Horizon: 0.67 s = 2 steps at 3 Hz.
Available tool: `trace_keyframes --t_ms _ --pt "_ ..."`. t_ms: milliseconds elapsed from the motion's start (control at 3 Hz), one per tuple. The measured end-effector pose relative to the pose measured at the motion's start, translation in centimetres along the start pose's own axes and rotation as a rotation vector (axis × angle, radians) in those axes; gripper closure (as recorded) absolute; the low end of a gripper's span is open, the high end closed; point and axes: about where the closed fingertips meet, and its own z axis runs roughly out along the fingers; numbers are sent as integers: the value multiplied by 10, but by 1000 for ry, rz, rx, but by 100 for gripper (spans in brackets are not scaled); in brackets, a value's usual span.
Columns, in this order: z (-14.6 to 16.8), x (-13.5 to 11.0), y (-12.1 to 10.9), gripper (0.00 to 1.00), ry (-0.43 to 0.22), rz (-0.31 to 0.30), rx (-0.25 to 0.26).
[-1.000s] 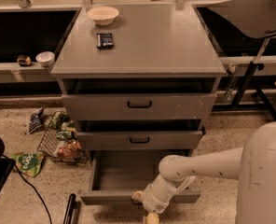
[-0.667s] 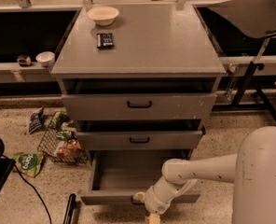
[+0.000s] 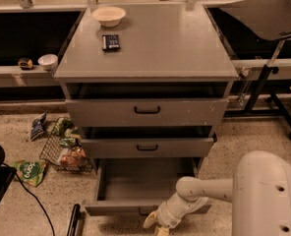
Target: Close bottom drawer
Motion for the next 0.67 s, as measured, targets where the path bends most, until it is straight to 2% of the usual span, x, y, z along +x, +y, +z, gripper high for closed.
trace_keyframes --t_ms 333,667 --pt "9 28 -21 65 -37 6 20" --pt "9 30 -28 88 -40 6 32"
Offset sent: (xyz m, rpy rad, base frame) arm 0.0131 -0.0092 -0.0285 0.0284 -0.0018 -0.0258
